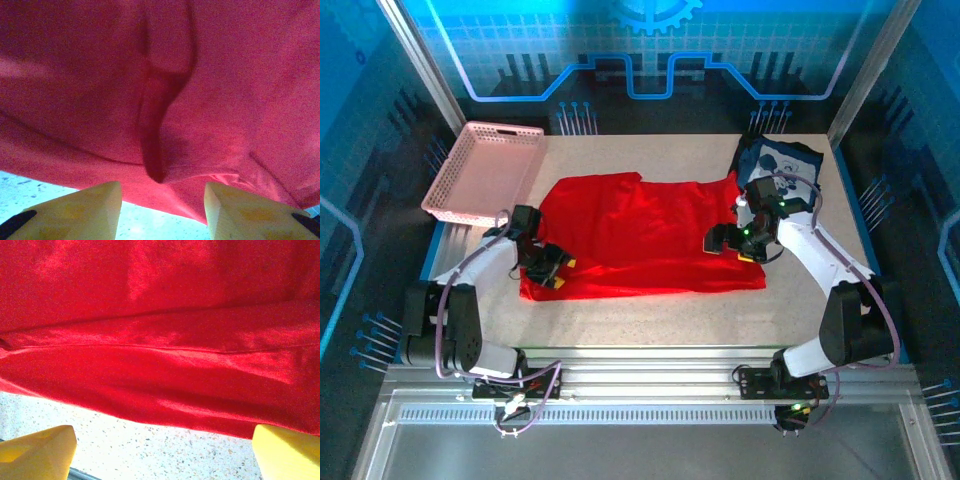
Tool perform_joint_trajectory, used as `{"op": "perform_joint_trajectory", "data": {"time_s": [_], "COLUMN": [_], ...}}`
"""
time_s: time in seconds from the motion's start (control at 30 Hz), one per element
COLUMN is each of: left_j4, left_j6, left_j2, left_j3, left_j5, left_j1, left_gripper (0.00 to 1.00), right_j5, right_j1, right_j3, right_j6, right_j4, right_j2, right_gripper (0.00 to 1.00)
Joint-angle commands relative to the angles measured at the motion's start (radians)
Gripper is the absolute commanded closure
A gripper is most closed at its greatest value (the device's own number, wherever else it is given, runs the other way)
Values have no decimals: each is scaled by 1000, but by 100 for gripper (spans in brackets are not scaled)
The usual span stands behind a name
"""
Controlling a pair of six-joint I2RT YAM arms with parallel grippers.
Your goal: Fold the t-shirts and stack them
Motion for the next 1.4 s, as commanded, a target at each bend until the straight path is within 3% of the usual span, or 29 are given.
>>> {"op": "perform_joint_trajectory", "data": {"time_s": [0.0,0.3,0.67,1.37], "left_j4": [17,70,53,-193], "left_j6": [-33,-24,21,383], "left_j2": [26,125,194,523], "left_j3": [-13,51,144,576], "left_j5": [36,33,35,-30], "left_j1": [-3,-11,-41,-134], "left_gripper": [53,64,100,96], "right_j5": [-19,-8,6,-22], "right_j1": [10,12,10,11], "right_j3": [28,20,13,-7], "right_j6": [-22,-27,-31,-24], "right_j4": [-10,-15,-18,9], "right_j2": [13,2,-3,16], "right_gripper": [8,8,9,10]}}
